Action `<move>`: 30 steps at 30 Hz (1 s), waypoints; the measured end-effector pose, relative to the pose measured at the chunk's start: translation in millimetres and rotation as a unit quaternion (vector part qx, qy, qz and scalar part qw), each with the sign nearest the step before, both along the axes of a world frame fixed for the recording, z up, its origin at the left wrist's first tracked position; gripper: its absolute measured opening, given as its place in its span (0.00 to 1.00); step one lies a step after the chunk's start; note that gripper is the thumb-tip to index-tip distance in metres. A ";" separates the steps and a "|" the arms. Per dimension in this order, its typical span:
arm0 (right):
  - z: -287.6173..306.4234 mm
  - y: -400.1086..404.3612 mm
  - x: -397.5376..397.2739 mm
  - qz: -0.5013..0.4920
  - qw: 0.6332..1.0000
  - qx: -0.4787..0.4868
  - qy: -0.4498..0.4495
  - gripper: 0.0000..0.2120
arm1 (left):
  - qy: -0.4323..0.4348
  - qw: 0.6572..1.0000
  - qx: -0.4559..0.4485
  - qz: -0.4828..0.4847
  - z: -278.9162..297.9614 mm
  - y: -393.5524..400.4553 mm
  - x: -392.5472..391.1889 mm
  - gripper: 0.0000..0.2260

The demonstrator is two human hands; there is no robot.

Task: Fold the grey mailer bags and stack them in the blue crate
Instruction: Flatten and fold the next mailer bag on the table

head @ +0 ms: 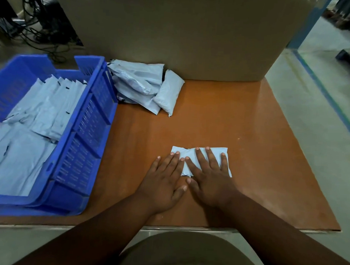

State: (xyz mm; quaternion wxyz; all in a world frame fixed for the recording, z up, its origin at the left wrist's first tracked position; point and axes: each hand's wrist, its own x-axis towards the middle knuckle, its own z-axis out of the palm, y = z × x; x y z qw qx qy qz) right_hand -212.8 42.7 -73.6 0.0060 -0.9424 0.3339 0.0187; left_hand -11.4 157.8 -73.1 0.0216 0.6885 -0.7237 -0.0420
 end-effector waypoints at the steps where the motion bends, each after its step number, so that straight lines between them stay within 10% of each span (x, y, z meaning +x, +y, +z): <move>1: -0.8 -0.3 0.1 0.002 1.000 0.002 0.004 0.33 | 0.002 1.000 0.002 0.000 0.0 0.2 -0.4 0.35; 30: 0.3 -19.4 -51.9 -0.045 0.995 0.028 -0.081 0.38 | 0.003 0.997 -0.036 -0.067 3.0 -49.2 -55.5 0.42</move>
